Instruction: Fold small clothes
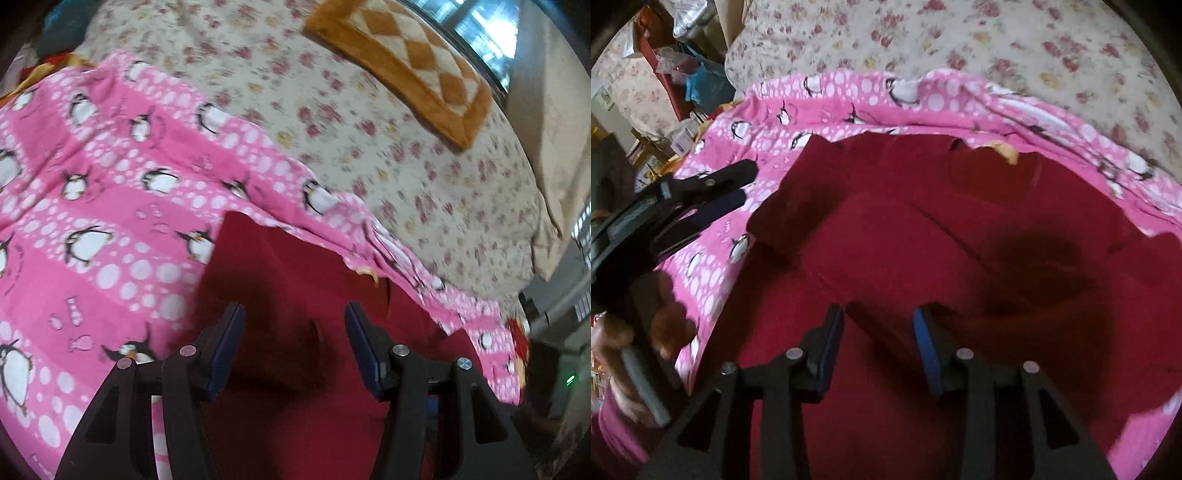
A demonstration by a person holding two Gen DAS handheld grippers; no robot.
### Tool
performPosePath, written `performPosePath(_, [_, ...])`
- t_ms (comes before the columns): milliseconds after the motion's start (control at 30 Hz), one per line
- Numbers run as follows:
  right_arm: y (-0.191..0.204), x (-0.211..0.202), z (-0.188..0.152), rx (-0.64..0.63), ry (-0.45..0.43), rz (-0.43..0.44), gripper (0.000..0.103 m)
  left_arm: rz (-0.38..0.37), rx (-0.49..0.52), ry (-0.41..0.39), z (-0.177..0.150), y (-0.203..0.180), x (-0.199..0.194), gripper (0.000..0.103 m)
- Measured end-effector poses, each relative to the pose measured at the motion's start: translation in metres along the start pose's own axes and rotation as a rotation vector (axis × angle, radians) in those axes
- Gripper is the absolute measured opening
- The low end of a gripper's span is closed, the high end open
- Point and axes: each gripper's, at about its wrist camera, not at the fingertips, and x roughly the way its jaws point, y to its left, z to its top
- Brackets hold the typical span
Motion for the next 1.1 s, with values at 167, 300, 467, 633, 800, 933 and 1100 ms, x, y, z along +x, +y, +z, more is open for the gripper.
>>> performPosePath(167, [-0.045, -0.066, -0.022, 0.077, -0.078, -0.053, 0.059, 0.032, 0.103, 0.105, -0.012, -0.028, 0.027, 0.036])
performPosePath(300, [-0.093, -0.109, -0.042, 0.219, -0.148, -0.057, 0.063, 0.064, 0.135, 0.216, -0.023, -0.041, 0.056, 0.018])
performPosePath(467, [-0.127, -0.132, -0.060, 0.315, -0.195, -0.070, 0.063, 0.083, 0.174, 0.225, -0.031, -0.057, 0.064, 0.000])
performPosePath(633, [-0.143, -0.132, -0.064, 0.351, -0.203, -0.116, 0.065, -0.006, 0.152, 0.013, -0.005, -0.059, 0.008, 0.000])
performPosePath(800, [-0.146, -0.122, -0.056, 0.368, -0.199, -0.136, 0.068, 0.072, 0.090, 0.013, 0.002, -0.027, 0.011, 0.000])
performPosePath(933, [-0.151, -0.105, -0.039, 0.432, -0.195, -0.121, 0.078, 0.170, 0.071, 0.032, -0.001, -0.018, 0.023, 0.000])
performPosePath(1100, [-0.151, -0.068, -0.025, 0.405, -0.117, -0.197, 0.071, 0.195, 0.028, 0.069, -0.007, -0.008, 0.029, 0.000])
